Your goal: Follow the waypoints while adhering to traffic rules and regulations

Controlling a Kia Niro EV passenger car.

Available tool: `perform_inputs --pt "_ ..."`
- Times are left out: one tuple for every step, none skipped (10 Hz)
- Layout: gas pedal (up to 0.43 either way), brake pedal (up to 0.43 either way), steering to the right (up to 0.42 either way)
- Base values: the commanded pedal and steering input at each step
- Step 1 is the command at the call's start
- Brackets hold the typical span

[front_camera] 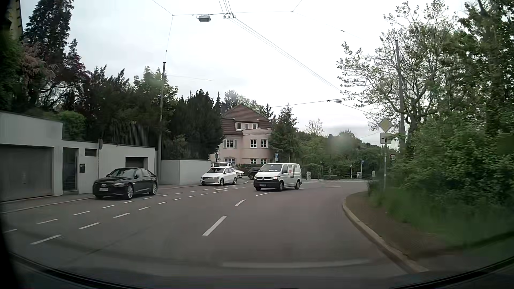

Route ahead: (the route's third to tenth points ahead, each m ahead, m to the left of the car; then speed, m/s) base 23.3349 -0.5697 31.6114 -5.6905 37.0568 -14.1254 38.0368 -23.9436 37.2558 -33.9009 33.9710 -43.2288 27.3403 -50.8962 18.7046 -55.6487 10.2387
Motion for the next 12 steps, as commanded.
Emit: perform_inputs --pt "0.000 0.000 0.013" --pt "0.000 0.000 0.020" --pt "0.000 0.000 0.027" --pt "0.000 0.000 0.038" --pt "0.000 0.000 0.052" --pt "0.000 0.000 0.067" --pt "0.000 0.000 0.078" --pt "0.000 0.000 0.083" --pt "0.000 0.000 0.086" --pt "0.000 0.000 0.091" --pt "0.000 0.000 0.096" --pt "0.000 0.000 0.102"
